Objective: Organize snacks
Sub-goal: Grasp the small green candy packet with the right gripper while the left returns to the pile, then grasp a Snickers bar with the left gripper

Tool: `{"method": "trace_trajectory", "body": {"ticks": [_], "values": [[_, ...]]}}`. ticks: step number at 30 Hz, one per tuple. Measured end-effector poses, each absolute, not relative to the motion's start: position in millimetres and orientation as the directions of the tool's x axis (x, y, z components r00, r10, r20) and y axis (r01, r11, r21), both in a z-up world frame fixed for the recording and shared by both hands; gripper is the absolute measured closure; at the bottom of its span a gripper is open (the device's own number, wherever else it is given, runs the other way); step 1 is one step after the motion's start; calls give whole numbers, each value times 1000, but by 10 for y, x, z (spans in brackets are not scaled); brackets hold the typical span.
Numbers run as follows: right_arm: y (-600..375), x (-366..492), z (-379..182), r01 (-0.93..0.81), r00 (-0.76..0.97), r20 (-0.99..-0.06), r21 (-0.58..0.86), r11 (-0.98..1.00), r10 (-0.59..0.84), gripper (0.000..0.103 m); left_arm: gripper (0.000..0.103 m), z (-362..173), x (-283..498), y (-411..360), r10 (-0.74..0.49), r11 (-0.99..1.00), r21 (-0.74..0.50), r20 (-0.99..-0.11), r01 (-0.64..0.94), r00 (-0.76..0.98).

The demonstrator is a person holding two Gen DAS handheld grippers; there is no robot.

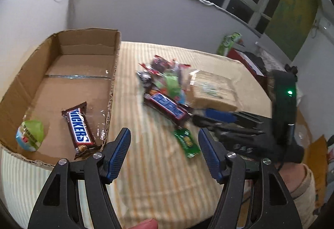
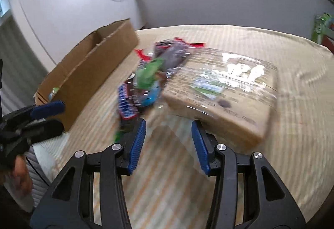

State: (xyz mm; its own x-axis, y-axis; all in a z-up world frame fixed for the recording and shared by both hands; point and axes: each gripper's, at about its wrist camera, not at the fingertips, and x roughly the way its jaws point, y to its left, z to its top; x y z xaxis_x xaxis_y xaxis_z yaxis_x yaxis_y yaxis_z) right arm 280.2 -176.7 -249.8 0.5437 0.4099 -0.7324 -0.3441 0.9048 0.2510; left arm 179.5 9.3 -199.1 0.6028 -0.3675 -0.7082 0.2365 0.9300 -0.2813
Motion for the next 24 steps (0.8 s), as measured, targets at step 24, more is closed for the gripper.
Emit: {"method": "trace_trajectory", "body": {"ticks": [24], "values": [[-1157, 1973, -2535, -396, 593, -757, 22, 918, 274, 79, 36, -2402, 2545, -350, -255, 967, -202, -830, 158, 497]]}}
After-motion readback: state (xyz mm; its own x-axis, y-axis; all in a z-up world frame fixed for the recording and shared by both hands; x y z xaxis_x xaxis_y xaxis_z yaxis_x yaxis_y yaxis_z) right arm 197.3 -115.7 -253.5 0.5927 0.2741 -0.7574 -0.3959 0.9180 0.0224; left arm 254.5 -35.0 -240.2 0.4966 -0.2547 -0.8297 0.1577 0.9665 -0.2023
